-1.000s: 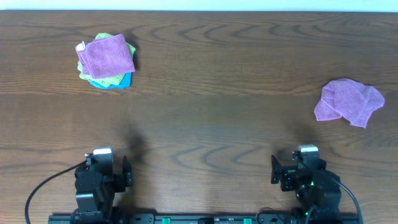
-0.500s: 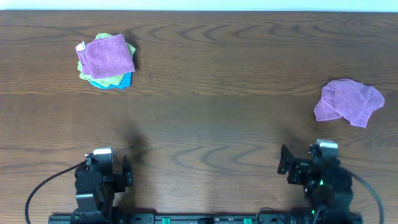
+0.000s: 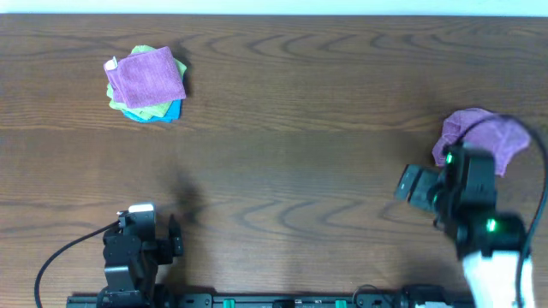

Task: Fold the cloth
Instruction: 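Reach the right gripper to the pink cloth and grasp its edge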

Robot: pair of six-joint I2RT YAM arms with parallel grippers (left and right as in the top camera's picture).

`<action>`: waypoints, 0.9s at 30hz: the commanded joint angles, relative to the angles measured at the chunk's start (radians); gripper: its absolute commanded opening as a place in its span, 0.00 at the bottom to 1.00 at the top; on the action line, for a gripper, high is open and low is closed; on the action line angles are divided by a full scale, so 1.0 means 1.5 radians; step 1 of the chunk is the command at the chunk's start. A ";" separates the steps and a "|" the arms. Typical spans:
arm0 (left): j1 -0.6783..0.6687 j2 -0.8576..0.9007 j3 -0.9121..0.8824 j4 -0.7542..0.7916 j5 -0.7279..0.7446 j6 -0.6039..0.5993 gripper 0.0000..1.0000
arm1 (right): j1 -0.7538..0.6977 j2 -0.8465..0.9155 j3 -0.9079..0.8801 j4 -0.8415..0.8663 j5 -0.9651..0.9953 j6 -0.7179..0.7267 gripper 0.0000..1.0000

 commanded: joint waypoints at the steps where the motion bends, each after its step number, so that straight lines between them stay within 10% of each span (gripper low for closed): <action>1: -0.003 -0.004 -0.002 -0.001 0.000 0.004 0.95 | -0.029 0.081 0.080 -0.011 0.013 0.043 0.99; 15: -0.003 -0.004 -0.002 -0.001 0.001 0.004 0.95 | -0.163 0.314 0.244 -0.034 0.014 0.119 0.99; 27: -0.003 -0.004 -0.002 -0.001 0.000 0.004 0.95 | -0.193 0.341 0.231 0.136 0.053 -0.071 0.99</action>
